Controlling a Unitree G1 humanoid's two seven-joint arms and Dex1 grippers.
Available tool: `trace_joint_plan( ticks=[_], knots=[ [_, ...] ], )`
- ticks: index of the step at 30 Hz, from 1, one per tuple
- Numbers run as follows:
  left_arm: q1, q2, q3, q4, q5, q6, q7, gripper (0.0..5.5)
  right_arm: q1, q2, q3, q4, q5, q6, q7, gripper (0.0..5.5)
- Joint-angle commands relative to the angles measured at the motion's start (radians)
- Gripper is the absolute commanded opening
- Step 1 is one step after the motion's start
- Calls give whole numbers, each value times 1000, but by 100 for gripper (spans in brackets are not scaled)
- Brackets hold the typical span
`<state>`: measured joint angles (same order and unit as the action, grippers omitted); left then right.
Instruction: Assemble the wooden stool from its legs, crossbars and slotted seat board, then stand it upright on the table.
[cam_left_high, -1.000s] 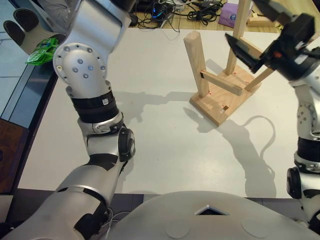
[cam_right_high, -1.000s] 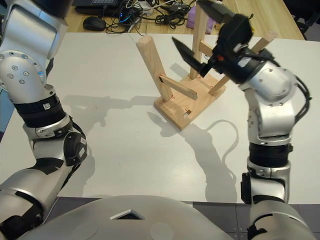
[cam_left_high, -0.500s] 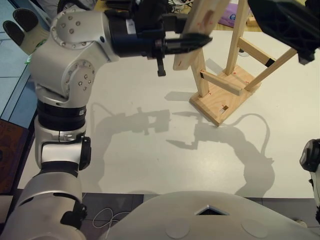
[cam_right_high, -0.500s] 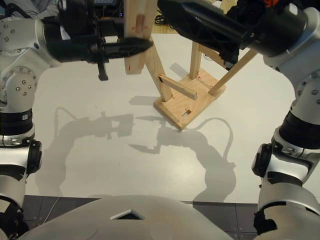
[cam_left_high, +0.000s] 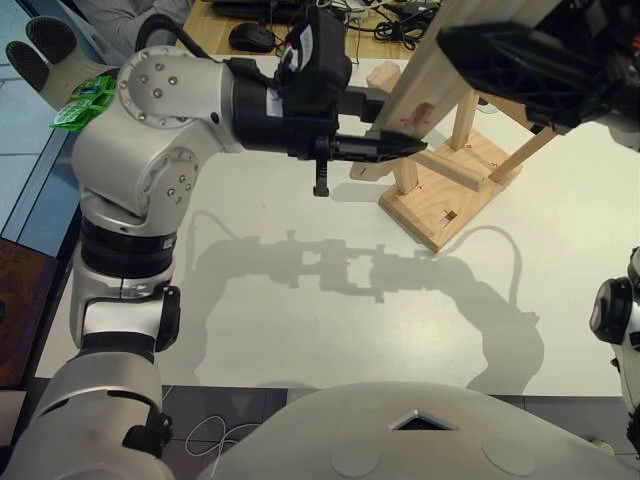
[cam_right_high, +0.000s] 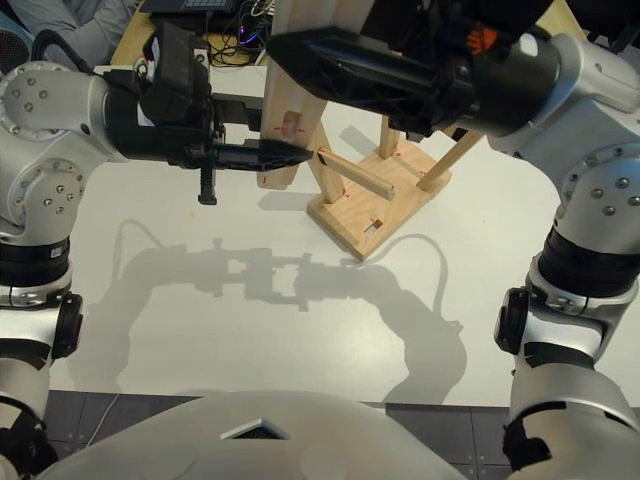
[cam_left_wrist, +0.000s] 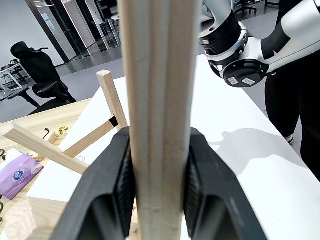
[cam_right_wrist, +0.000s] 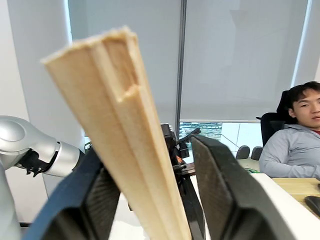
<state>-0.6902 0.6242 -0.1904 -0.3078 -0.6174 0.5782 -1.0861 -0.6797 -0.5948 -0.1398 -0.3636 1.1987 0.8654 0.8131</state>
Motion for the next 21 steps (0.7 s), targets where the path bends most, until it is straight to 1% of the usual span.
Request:
trace_joint_plan(
  ticks=[1,3,9,10,12,13,14,16,18,21],
  knots=[
    [-4,-2,-14,-24,4,3,-28,103,13,4,-5,-18,17,14,-36,157],
    [-5,-1,-12,-12,12,-4,-32,103,17,4,-8,-21,17,9,-42,130],
    [-9,-26,8,-10,21,-26,-3,103,35,22,-8,-41,-12,-33,-53,125],
    [-13,-33,17,-8,19,-26,9,139,39,26,-8,-47,-20,-46,-53,125],
    [-21,-42,36,-7,9,-18,27,173,43,36,-10,-53,-30,-70,-59,109],
    [-27,-46,47,-6,4,-14,37,177,44,41,-13,-55,-35,-80,-63,108],
    [-35,-53,66,-2,3,-13,56,195,45,46,-19,-58,-39,-92,-71,106],
    [-53,-61,112,9,-8,-6,100,228,47,54,-35,-62,-47,-119,-89,106],
    [-67,-65,186,8,-46,10,152,232,44,65,-70,-56,-54,-157,-127,105],
    [-90,-75,356,34,-137,26,266,232,34,87,-136,-36,-77,-228,-214,103]
  ],
)
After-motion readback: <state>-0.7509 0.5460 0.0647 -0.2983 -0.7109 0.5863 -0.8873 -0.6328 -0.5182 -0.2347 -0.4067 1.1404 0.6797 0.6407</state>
